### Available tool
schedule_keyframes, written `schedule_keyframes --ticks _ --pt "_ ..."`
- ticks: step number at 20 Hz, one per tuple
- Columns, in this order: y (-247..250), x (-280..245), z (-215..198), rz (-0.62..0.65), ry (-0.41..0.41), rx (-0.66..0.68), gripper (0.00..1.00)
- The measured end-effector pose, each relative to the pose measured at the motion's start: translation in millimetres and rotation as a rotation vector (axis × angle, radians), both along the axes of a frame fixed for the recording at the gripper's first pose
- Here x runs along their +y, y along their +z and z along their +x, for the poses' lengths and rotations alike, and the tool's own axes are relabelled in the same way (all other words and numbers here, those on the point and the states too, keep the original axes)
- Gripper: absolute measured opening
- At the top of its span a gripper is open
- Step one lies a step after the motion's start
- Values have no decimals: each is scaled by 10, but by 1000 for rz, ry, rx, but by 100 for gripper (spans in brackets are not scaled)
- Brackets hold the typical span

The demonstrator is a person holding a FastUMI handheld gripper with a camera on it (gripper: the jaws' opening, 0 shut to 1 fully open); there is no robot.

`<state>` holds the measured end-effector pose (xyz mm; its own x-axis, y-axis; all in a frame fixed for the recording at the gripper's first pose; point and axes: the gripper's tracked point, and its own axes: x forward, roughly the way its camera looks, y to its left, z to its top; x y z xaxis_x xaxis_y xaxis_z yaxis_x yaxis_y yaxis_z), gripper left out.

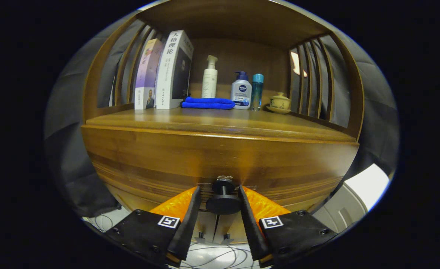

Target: Pull open the drawer, take out the items inside it, and place them on the countertop above the cabinet.

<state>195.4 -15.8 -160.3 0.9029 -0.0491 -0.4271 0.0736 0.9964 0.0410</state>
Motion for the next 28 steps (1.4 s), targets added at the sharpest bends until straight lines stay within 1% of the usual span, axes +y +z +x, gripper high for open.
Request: schedule_keyframes --ticks 2,3,4,5,7,8,15,28 --pt "-8 -6 4 9 3 0 61" --pt "19 -42 -40 6 -5 3 56" --pt "-49 -58 48 12 -6 4 52" --pt "-3 -47 -14 26 -4 11 47" --pt "15 -41 -37 23 13 18 38" --pt "26 -41 -54 20 23 13 28" --pt "43 -7 -314 12 28 7 28" --pt "127 49 -1082 5 25 15 28"
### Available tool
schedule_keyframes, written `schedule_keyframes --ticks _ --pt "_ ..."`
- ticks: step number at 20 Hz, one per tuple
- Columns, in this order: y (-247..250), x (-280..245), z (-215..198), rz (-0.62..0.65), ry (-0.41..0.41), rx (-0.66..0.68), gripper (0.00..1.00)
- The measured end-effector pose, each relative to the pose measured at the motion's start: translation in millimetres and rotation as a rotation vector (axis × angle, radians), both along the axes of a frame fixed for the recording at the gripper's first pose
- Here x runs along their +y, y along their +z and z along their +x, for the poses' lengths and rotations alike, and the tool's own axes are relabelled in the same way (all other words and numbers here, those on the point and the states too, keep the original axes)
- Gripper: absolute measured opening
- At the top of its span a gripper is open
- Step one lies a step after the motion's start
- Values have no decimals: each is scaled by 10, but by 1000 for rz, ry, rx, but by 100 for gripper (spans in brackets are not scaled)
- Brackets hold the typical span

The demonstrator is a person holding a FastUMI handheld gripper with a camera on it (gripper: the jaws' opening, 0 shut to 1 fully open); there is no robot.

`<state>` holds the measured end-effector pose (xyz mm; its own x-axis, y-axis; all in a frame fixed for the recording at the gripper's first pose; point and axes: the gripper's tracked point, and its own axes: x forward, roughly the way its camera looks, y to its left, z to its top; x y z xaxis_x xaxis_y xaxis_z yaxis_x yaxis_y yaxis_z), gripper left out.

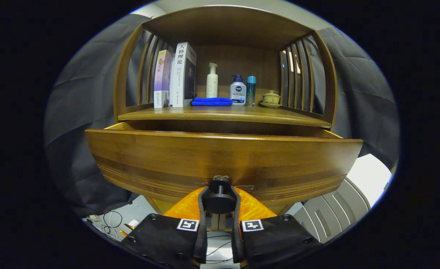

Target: Pull open the drawer, take out the items inside it, and place them on the countertop above the cabinet.

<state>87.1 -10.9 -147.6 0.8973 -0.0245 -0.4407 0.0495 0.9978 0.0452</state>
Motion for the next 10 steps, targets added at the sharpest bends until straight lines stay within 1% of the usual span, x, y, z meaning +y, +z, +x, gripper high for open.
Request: schedule_keyframes --ticks 10 --pt "-22 40 -570 -3 -4 11 28"
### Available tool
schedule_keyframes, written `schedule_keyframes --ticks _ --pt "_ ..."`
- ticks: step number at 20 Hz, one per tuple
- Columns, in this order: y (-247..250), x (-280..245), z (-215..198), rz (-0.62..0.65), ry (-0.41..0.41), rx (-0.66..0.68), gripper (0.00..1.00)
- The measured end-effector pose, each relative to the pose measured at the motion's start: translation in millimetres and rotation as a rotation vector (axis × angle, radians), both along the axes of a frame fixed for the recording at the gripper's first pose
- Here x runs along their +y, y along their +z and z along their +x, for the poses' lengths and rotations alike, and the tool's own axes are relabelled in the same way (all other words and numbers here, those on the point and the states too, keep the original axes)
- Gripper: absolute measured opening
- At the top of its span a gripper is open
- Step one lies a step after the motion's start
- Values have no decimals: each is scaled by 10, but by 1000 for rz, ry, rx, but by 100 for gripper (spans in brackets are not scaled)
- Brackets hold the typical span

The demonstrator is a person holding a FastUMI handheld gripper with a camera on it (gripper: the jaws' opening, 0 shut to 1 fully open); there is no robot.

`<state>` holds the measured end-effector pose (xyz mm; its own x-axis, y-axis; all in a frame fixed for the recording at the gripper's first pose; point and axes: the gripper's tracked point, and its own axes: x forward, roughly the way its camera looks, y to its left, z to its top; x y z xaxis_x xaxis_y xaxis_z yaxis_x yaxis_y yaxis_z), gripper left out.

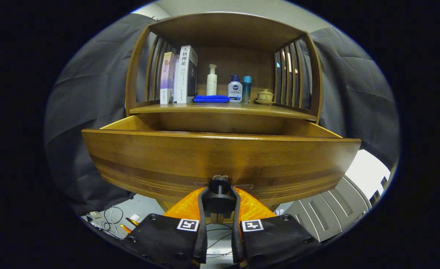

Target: Pull open the drawer, take out the items inside it, and place them on the countertop above the cabinet.

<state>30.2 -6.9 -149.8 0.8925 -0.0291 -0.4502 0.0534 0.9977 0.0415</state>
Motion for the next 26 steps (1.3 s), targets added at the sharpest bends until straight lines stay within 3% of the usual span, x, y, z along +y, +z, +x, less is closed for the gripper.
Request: schedule_keyframes --ticks 16,18,23,26 --pt "8 129 -359 35 -16 -26 28" --pt "-7 123 -381 51 -25 -41 39" --pt "55 231 -464 88 1 -75 98" --pt "340 249 -477 43 25 -119 98"
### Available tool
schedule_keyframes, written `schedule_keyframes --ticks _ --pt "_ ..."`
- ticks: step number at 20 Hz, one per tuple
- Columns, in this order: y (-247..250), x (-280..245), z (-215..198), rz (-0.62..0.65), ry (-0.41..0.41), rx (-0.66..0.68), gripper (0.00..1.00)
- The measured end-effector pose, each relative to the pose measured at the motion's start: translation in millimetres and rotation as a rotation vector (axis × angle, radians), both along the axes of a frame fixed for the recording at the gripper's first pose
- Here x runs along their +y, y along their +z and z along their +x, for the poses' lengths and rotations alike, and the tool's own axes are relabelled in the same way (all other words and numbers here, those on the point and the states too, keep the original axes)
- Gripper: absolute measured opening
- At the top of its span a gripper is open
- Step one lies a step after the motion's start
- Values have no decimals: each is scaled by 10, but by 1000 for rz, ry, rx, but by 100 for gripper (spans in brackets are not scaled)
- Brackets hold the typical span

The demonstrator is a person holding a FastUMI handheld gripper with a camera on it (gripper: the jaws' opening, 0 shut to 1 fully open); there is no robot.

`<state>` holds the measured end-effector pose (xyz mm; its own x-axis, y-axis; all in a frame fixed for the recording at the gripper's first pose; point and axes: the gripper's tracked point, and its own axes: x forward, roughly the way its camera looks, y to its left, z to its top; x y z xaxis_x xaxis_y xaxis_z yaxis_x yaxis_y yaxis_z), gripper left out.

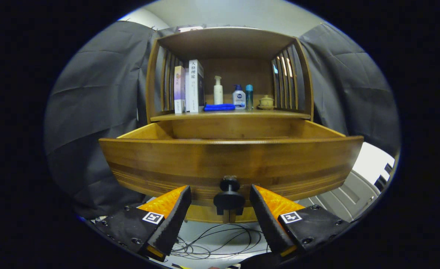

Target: Pull open the drawer, take out the items inside it, and place them on the countertop above the cabinet.

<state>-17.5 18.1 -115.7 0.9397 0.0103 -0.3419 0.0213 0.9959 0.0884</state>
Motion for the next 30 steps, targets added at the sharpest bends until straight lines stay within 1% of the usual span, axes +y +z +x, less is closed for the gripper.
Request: schedule_keyframes --ticks 3,6,8,10,13,15,18,22,24,28,30 --pt "388 -52 39 -39 -30 -72 98" --pt "754 -122 180 -67 -71 -128 98" --pt "918 -105 339 -61 -76 -118 98" --pt "1000 -141 522 -45 -103 -74 98" --pt "1135 -107 805 21 -129 -36 99" --pt "1095 -124 964 46 -154 27 99" --pt "944 -269 1142 32 -226 163 98" --pt "749 -274 1426 41 -254 310 98" --pt "650 -339 1496 31 -278 389 98" --pt "422 -378 1601 83 -322 521 98" --pt "281 -423 1580 90 -351 600 98"
